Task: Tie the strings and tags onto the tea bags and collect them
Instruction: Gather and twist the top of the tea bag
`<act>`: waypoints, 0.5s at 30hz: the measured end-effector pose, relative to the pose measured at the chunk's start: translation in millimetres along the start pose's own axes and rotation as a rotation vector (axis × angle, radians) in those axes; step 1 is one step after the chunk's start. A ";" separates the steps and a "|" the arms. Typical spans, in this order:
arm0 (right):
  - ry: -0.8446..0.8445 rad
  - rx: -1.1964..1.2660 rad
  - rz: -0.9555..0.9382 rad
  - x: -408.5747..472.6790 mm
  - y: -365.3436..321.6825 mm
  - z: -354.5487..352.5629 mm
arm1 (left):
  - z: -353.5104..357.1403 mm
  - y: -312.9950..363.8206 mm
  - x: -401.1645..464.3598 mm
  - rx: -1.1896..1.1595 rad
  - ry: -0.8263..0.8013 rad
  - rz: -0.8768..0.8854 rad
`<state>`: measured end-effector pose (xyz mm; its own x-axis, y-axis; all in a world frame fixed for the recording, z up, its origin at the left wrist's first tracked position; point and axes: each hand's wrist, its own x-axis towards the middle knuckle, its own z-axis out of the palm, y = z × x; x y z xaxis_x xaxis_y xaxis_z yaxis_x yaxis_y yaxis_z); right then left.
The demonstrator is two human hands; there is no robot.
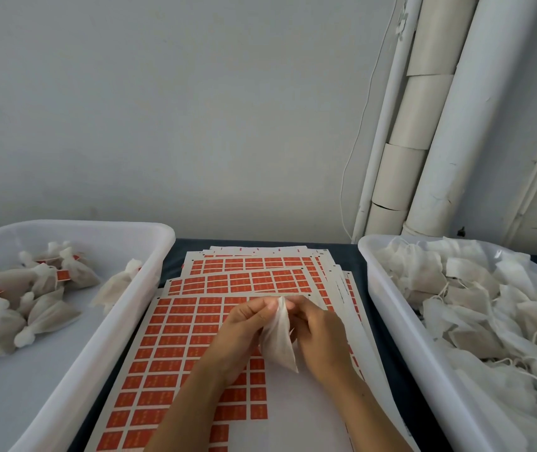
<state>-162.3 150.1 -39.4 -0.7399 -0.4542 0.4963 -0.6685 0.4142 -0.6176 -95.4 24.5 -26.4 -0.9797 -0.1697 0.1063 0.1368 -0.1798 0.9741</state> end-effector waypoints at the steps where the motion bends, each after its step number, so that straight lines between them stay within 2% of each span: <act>1: -0.012 -0.023 0.015 -0.2 -0.1 -0.2 | -0.1 -1.2 0.4 0.027 0.019 -0.002; 5: -0.032 -0.085 0.055 -1.5 2.7 -2.2 | 0.9 -4.2 3.2 0.141 0.063 0.060; 9: -0.051 -0.125 0.035 -2.3 -1.2 -3.6 | 3.3 -6.9 4.9 0.266 0.224 0.160; 15: 0.093 -0.060 0.011 -5.1 -10.5 4.6 | 0.9 -12.3 9.1 0.380 0.469 0.254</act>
<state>-151.1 144.5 -38.2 -0.7493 -0.3749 0.5459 -0.6613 0.4668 -0.5872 -106.2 26.0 -37.2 -0.7441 -0.5819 0.3282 0.2102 0.2624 0.9418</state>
